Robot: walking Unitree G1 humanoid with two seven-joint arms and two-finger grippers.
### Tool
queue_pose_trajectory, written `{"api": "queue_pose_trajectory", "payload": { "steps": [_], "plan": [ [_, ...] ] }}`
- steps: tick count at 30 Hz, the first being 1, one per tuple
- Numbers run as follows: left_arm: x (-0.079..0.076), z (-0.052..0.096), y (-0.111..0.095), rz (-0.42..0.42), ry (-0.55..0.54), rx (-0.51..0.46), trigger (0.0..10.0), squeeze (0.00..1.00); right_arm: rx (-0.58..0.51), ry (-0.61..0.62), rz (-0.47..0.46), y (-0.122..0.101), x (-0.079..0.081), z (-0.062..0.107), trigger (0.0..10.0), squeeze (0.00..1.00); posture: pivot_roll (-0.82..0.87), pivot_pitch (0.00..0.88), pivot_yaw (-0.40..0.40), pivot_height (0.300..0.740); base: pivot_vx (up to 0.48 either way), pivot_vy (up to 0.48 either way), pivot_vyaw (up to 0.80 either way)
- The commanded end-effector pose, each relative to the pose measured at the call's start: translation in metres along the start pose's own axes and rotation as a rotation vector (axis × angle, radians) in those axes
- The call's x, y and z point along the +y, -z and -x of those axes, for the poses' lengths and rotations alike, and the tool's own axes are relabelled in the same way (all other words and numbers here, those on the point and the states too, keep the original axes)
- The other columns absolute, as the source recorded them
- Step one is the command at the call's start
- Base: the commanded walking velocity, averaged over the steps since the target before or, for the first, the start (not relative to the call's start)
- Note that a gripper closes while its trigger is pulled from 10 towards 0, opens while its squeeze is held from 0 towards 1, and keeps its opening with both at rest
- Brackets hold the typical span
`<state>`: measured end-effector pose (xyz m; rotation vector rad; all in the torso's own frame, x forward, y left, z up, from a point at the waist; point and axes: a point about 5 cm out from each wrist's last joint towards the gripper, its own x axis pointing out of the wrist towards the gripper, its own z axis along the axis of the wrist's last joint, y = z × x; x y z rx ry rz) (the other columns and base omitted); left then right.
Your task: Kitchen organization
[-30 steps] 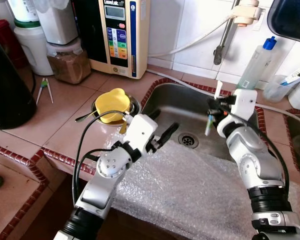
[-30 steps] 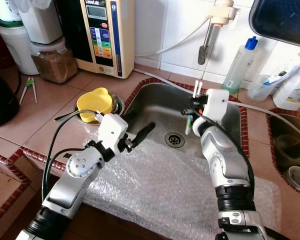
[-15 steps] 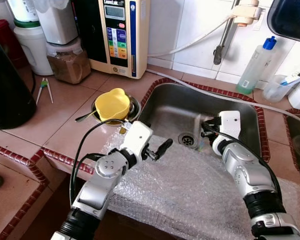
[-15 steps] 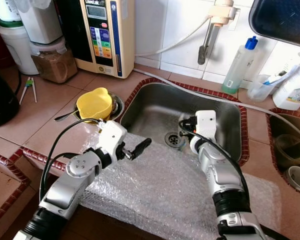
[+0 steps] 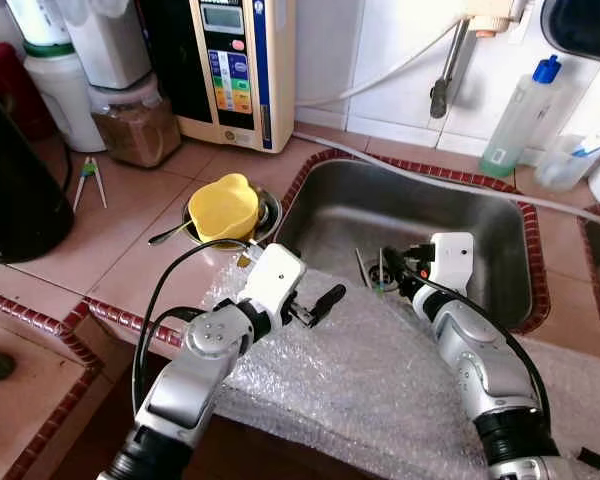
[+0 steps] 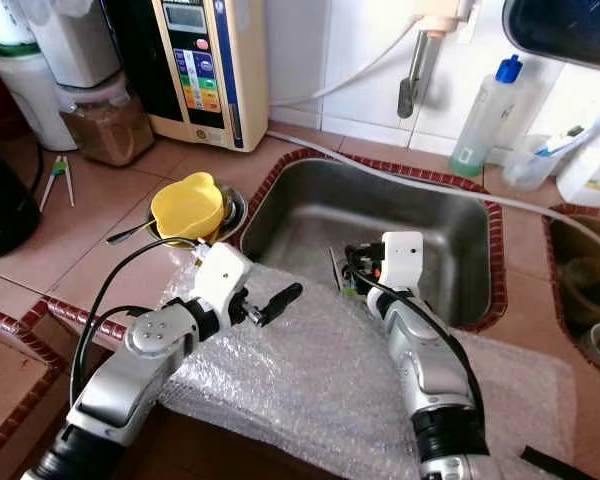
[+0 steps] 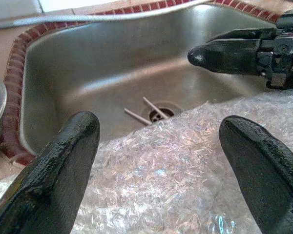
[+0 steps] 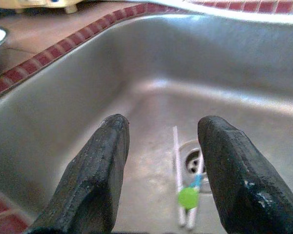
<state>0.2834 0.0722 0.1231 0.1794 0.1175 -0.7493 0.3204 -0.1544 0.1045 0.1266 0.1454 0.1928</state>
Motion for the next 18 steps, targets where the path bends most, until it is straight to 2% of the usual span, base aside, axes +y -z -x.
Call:
{"api": "queue_pose_trajectory", "payload": {
  "steps": [1,3,7,8,9,18],
  "plan": [
    [0.0,0.002,0.002,0.002,-0.018,0.018,10.0,1.0,0.003,-0.01,0.012,0.002,0.005,0.003,10.0,1.0,-0.02,0.077,0.058,0.74,0.0,0.0,0.0],
    [0.004,0.003,0.005,0.017,-0.074,0.021,10.0,1.0,-0.012,-0.026,0.014,0.001,0.012,0.003,10.0,1.0,-0.03,0.072,0.052,0.74,0.0,0.0,0.0],
    [0.003,0.004,0.007,0.002,-0.109,0.012,10.0,1.0,-0.032,-0.048,0.025,-0.001,0.017,0.005,10.0,1.0,-0.05,0.049,0.047,0.74,0.0,0.0,0.0],
    [0.002,0.005,0.009,0.028,-0.128,0.012,10.0,1.0,-0.057,-0.071,0.066,-0.006,0.022,0.006,10.0,1.0,-0.06,0.038,0.047,0.74,0.0,0.0,0.0],
    [0.0,0.005,0.014,0.021,-0.144,0.024,10.0,1.0,-0.071,-0.078,0.088,-0.007,0.023,0.006,10.0,1.0,-0.07,0.031,0.043,0.74,0.0,0.0,0.0],
    [0.0,0.007,0.032,0.026,-0.181,0.073,10.0,1.0,-0.075,-0.065,0.135,-0.005,0.023,0.013,10.0,1.0,-0.11,0.0,0.038,0.74,0.0,0.0,0.0]
  ]
}}
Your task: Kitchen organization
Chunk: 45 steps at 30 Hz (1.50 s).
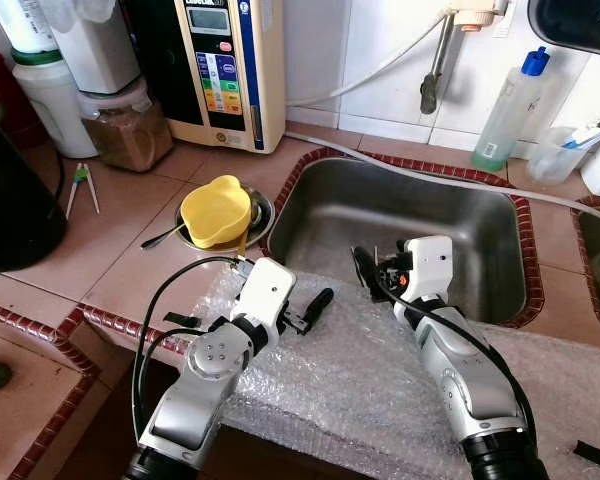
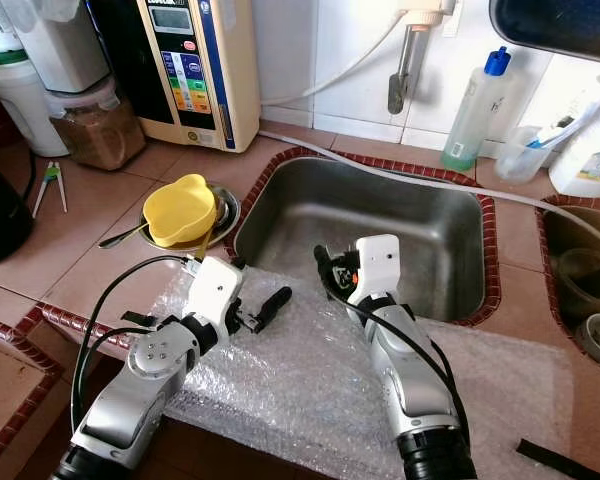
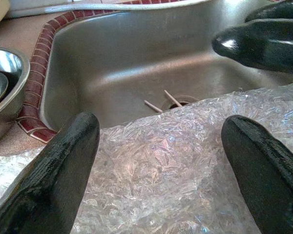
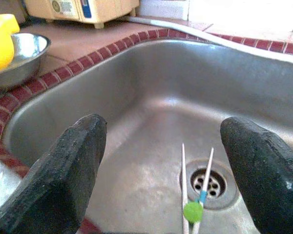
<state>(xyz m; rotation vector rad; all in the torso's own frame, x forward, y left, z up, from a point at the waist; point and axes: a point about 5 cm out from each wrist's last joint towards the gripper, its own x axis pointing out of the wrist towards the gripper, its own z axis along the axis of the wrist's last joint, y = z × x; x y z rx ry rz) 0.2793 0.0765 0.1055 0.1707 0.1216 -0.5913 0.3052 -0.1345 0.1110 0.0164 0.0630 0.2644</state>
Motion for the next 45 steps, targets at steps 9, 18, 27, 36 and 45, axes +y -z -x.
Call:
{"api": "queue_pose_trajectory", "payload": {
  "steps": [9,18,27,36,45],
  "plan": [
    [-0.002,-0.001,0.032,-0.019,-0.011,0.097,10.0,1.0,0.002,0.032,0.033,0.01,0.003,0.02,10.0,1.0,-0.17,0.0,0.047,0.74,0.0,0.0,0.0],
    [-0.002,-0.005,0.02,-0.049,-0.059,0.012,10.0,1.0,-0.077,0.094,0.087,-0.009,-0.009,0.031,10.0,1.0,-0.16,0.0,-0.013,0.74,0.0,0.0,0.0],
    [0.017,-0.002,0.004,-0.083,-0.251,-0.083,10.0,0.0,-0.172,0.121,0.128,-0.04,-0.016,0.022,10.0,1.0,-0.11,0.009,-0.066,0.74,0.0,0.0,0.0],
    [0.031,0.004,-0.019,-0.118,-0.347,-0.166,10.0,0.0,-0.21,0.064,0.115,-0.052,0.001,0.01,10.0,1.0,-0.05,0.052,-0.075,0.74,0.0,0.0,0.0],
    [0.032,-0.002,-0.038,-0.141,-0.315,-0.218,10.0,0.0,-0.244,0.105,0.1,-0.062,-0.006,-0.001,10.0,1.0,-0.04,0.078,-0.038,0.74,0.0,0.0,0.0]
  ]
}}
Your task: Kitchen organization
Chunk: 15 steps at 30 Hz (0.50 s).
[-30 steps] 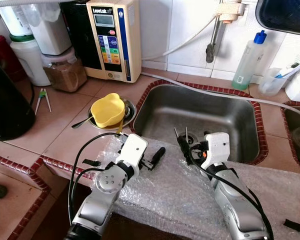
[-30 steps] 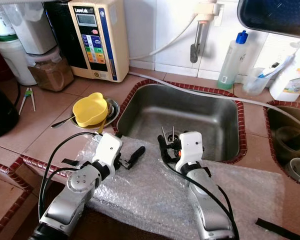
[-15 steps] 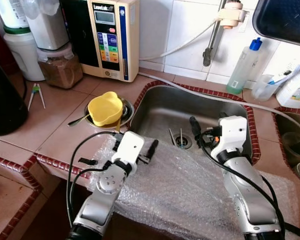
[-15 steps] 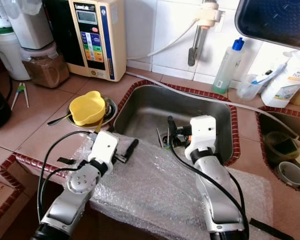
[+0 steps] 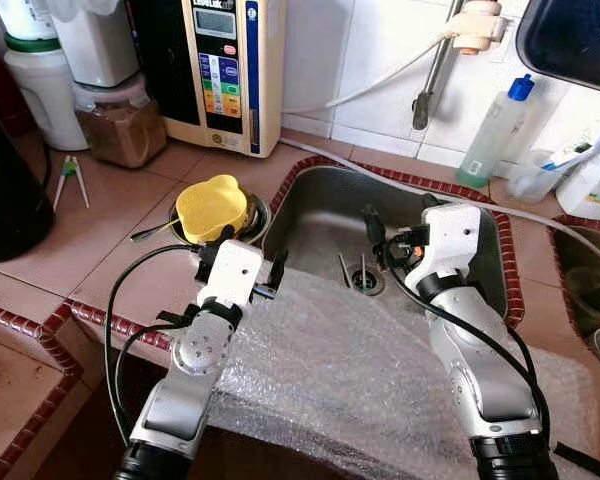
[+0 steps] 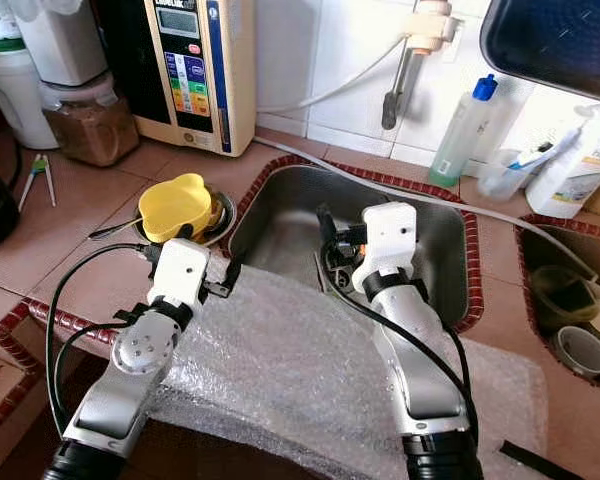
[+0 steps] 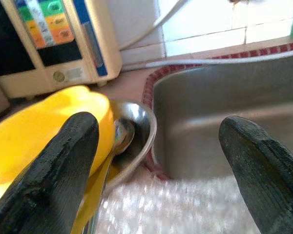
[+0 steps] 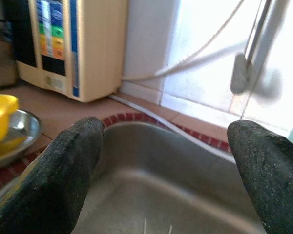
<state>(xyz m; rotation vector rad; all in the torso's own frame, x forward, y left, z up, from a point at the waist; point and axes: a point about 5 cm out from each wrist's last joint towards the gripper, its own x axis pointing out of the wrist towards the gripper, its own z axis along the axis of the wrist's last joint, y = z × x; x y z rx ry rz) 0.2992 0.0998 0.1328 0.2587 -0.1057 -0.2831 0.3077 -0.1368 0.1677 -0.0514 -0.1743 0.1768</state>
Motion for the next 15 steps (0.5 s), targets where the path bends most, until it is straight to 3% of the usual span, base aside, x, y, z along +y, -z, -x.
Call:
{"api": "queue_pose_trajectory", "payload": {
  "steps": [1,5,6,8,15],
  "plan": [
    [0.001,-0.006,-0.017,-0.004,0.002,-0.069,10.0,0.0,-0.02,0.021,0.005,-0.005,-0.006,-0.005,10.0,1.0,-0.04,0.079,-0.037,0.74,0.0,0.0,0.0],
    [0.011,-0.013,-0.028,-0.024,-0.059,-0.107,10.0,0.0,-0.035,0.028,-0.002,-0.01,-0.007,-0.009,10.0,1.0,-0.05,0.08,-0.033,0.74,0.0,0.0,0.0],
    [0.024,-0.016,-0.03,-0.031,-0.141,-0.112,10.0,0.0,-0.053,0.025,-0.008,-0.014,-0.006,-0.01,10.0,1.0,-0.05,0.071,-0.028,0.74,0.0,0.0,0.0],
    [0.032,-0.018,-0.03,-0.025,-0.185,-0.107,10.0,0.0,-0.061,0.021,-0.015,-0.016,-0.005,-0.012,10.0,1.0,-0.06,0.075,-0.024,0.74,0.0,0.0,0.0],
    [0.048,-0.026,-0.028,-0.013,-0.239,-0.073,10.0,0.0,-0.061,-0.003,-0.032,-0.017,-0.003,-0.009,10.0,1.0,-0.06,0.063,-0.044,0.74,0.0,0.0,0.0]
  ]
}}
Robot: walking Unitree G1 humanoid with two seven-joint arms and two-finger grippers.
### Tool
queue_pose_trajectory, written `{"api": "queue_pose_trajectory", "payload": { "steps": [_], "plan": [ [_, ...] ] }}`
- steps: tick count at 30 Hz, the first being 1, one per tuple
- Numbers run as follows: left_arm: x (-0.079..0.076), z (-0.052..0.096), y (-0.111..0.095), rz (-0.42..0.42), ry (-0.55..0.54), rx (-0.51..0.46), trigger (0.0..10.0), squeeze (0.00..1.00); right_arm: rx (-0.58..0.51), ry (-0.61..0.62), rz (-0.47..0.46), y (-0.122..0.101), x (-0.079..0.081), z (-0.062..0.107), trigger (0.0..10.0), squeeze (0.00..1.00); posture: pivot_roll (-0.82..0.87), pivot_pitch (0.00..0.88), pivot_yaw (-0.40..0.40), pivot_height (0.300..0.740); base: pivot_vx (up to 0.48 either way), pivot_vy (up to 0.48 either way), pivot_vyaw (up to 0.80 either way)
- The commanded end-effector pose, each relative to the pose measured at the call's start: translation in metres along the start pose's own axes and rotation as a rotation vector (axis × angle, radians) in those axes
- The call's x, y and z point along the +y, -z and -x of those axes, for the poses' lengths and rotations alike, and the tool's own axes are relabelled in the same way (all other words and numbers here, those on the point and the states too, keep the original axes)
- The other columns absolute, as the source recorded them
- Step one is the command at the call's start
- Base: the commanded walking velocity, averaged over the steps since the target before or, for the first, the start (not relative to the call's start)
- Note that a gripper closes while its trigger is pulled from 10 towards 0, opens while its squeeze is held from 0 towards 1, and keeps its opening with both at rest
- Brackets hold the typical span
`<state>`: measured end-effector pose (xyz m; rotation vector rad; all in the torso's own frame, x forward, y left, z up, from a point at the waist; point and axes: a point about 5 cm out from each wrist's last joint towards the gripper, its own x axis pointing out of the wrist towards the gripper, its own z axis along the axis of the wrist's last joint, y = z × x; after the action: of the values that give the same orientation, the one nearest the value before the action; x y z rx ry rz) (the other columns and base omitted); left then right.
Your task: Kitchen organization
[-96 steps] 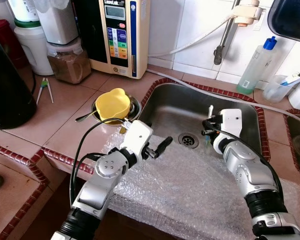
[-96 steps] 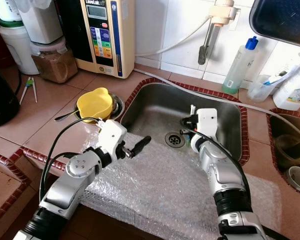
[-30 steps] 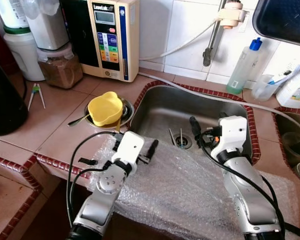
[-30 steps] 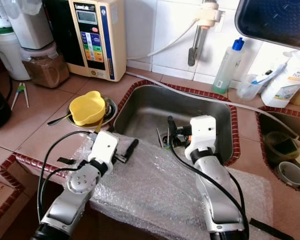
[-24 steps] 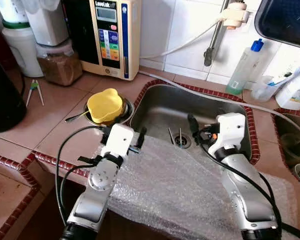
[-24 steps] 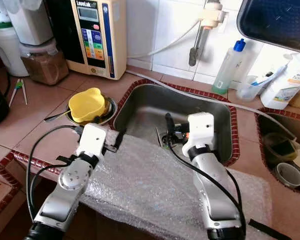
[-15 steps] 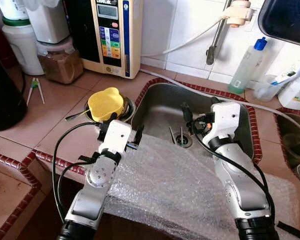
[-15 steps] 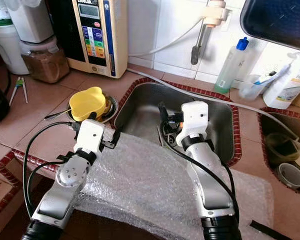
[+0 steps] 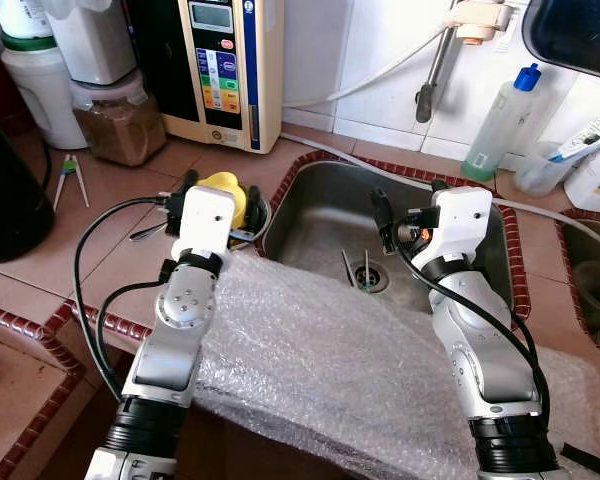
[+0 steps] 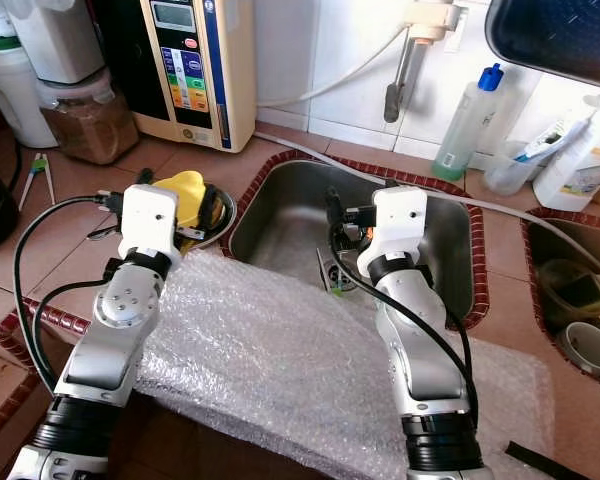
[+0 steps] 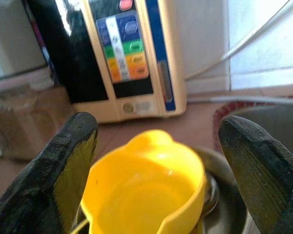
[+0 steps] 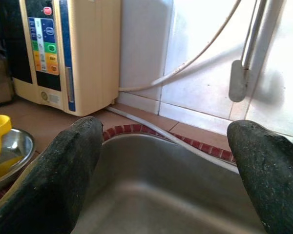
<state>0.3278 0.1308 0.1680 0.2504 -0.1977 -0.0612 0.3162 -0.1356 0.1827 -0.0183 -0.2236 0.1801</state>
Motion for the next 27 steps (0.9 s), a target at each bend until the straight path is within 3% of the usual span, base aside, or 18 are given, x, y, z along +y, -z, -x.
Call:
{"api": "queue_pose_trajectory", "payload": {
  "steps": [1,7,8,9,10,11,21,26,27],
  "plan": [
    [0.001,-0.006,-0.005,0.003,-0.009,-0.01,10.0,0.0,-0.01,-0.004,-0.003,-0.004,-0.001,0.001,10.0,1.0,-0.06,0.063,-0.044,0.74,0.0,0.0,0.0],
    [0.004,-0.016,-0.004,0.018,-0.046,0.03,10.0,0.0,-0.016,-0.043,-0.022,-0.009,0.004,-0.003,10.0,1.0,-0.07,0.077,-0.05,0.74,0.0,0.0,0.0],
    [0.006,-0.017,-0.003,0.02,-0.053,0.034,10.0,0.0,-0.017,-0.064,-0.027,-0.009,0.008,-0.003,10.0,0.7,-0.07,0.074,-0.052,0.74,0.0,0.0,0.0],
    [0.008,-0.018,-0.002,0.02,-0.062,0.038,10.0,0.0,-0.015,-0.081,-0.032,-0.008,0.01,-0.002,10.0,0.27,-0.08,0.071,-0.055,0.74,0.0,0.0,0.0],
    [0.009,-0.018,-0.001,0.02,-0.068,0.041,10.0,0.0,-0.013,-0.092,-0.034,-0.008,0.012,-0.001,10.0,0.27,-0.08,0.067,-0.056,0.74,0.0,0.0,0.0],
    [0.01,-0.018,0.003,0.023,-0.078,0.058,10.0,0.0,-0.007,-0.103,-0.043,-0.007,0.015,0.0,10.0,0.0,-0.07,0.058,-0.061,0.74,0.0,0.0,0.0],
    [0.022,-0.022,0.016,0.043,-0.144,0.164,10.0,0.0,0.022,-0.203,-0.085,-0.004,0.029,0.001,10.0,0.0,-0.06,0.08,-0.055,0.74,0.0,0.0,0.0],
    [0.022,-0.025,0.027,0.134,-0.139,0.246,10.0,0.0,0.019,-0.208,-0.087,-0.005,0.032,0.001,10.0,0.0,-0.08,0.08,-0.052,0.74,0.0,0.0,0.0],
    [0.02,-0.027,0.027,0.143,-0.118,0.252,6.2,0.0,0.017,-0.216,-0.086,-0.006,0.033,0.001,10.0,0.0,-0.08,0.079,-0.055,0.74,0.0,0.0,0.0]
  ]
}}
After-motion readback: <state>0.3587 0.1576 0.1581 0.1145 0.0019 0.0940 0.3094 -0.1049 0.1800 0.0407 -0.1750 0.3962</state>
